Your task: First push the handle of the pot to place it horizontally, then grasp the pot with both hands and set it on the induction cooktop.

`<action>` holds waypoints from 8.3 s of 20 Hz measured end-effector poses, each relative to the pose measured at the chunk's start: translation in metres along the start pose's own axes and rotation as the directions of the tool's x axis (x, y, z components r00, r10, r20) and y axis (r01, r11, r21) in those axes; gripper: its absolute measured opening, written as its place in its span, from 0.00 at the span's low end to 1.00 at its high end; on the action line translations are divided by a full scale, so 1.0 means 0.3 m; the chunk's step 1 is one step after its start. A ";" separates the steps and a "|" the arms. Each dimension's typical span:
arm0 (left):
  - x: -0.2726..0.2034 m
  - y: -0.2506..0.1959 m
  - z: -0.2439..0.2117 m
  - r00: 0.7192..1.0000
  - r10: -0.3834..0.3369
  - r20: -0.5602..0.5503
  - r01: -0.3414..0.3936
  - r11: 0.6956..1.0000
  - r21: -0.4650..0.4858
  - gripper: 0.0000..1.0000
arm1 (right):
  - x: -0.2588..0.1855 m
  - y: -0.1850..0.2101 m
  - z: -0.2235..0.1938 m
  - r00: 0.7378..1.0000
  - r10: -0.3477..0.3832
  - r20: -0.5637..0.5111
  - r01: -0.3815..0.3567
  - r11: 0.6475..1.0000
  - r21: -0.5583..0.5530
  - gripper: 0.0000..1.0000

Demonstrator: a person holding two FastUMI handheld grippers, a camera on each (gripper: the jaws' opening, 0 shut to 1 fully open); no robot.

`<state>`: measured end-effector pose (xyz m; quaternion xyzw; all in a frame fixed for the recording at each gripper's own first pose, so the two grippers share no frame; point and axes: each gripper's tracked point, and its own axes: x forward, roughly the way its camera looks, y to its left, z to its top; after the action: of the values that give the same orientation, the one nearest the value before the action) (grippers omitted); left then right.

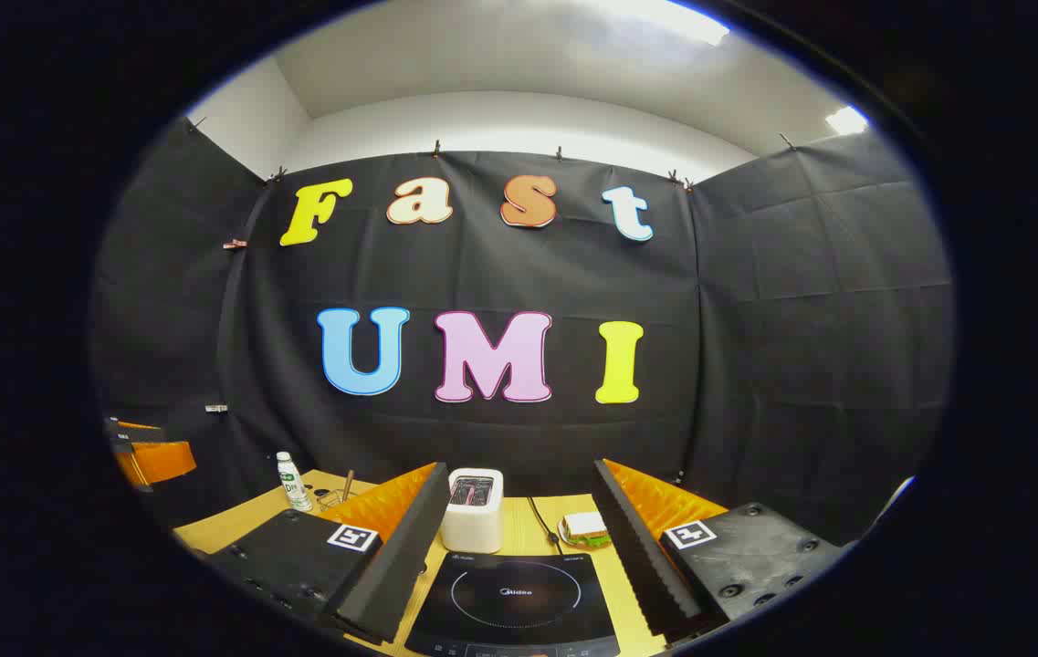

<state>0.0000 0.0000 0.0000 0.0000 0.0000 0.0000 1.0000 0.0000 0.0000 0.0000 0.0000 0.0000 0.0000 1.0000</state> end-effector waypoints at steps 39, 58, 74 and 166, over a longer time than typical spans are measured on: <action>0.150 0.123 -0.256 0.967 -0.073 -0.244 0.056 0.996 -0.076 0.60 | -0.032 -0.052 -0.132 0.995 -0.056 -0.080 0.058 0.998 0.015 0.98; 0.015 0.167 -0.811 0.758 -0.207 -0.618 0.190 0.977 -0.094 0.05 | -0.042 -0.022 -0.191 0.987 -0.050 -0.151 0.051 0.999 -0.001 0.98; -0.001 0.189 -1.107 0.531 -0.209 -0.821 0.279 0.958 -0.064 0.05 | -0.043 -0.015 -0.262 0.974 -0.072 -0.216 0.067 0.997 -0.027 0.98; 0.639 0.707 -1.029 0.725 -0.151 -0.672 0.020 0.980 -0.199 0.96 | 0.246 0.700 -1.255 0.573 0.292 -0.766 -0.115 0.954 0.277 0.97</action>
<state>0.1918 0.2122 -0.3087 -0.0892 0.3682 -0.0462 0.9243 0.0739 0.2101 -0.3765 0.0984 0.4471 0.1154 0.8815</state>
